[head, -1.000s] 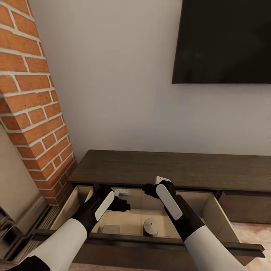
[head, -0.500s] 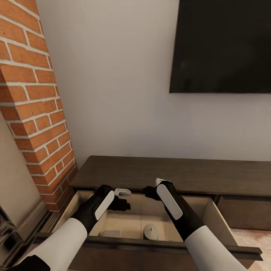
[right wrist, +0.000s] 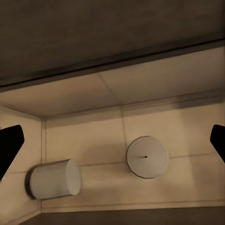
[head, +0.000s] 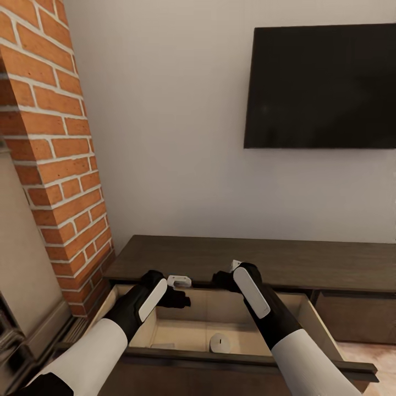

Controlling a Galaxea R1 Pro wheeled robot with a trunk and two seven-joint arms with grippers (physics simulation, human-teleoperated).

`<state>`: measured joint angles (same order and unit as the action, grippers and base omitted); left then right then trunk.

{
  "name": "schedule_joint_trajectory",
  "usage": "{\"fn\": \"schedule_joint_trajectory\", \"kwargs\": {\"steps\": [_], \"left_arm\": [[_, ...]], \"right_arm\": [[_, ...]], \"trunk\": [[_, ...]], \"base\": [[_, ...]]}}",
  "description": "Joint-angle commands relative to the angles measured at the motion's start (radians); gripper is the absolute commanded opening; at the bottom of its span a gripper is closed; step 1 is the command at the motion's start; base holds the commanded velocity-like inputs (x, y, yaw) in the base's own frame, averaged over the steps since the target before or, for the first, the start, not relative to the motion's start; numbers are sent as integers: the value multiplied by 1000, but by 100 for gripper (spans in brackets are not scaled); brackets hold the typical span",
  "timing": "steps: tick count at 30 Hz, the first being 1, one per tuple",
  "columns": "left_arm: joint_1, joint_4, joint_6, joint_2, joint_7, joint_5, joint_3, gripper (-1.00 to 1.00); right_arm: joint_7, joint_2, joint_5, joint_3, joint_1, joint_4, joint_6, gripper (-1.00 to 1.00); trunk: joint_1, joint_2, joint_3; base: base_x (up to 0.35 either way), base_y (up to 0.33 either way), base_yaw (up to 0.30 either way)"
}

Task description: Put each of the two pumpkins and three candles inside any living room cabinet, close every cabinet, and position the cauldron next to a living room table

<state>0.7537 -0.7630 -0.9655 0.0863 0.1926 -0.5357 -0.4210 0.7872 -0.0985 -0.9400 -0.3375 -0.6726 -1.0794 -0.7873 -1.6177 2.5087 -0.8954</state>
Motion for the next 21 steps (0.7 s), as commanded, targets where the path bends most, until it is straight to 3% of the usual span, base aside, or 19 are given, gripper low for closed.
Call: {"fn": "schedule_joint_trajectory", "kwargs": {"steps": [1, 16, 21], "left_arm": [[0, -1, -2, 0, 10, -10, -2, 100], [0, -1, -2, 0, 10, -10, -2, 100], [0, -1, -2, 0, 10, -10, -2, 100]], "right_arm": [[10, 0, -9, -1, -1, -1, -1, 100], [9, -1, -10, 1, -1, -1, -1, 100], [9, -1, -10, 2, -1, -1, -1, 100]], "trunk": [[1, 0, 3], [7, -3, 61], [10, -5, 80]], "base": [[-10, 0, 0], [-5, 0, 0], [-179, 0, 0]]}}
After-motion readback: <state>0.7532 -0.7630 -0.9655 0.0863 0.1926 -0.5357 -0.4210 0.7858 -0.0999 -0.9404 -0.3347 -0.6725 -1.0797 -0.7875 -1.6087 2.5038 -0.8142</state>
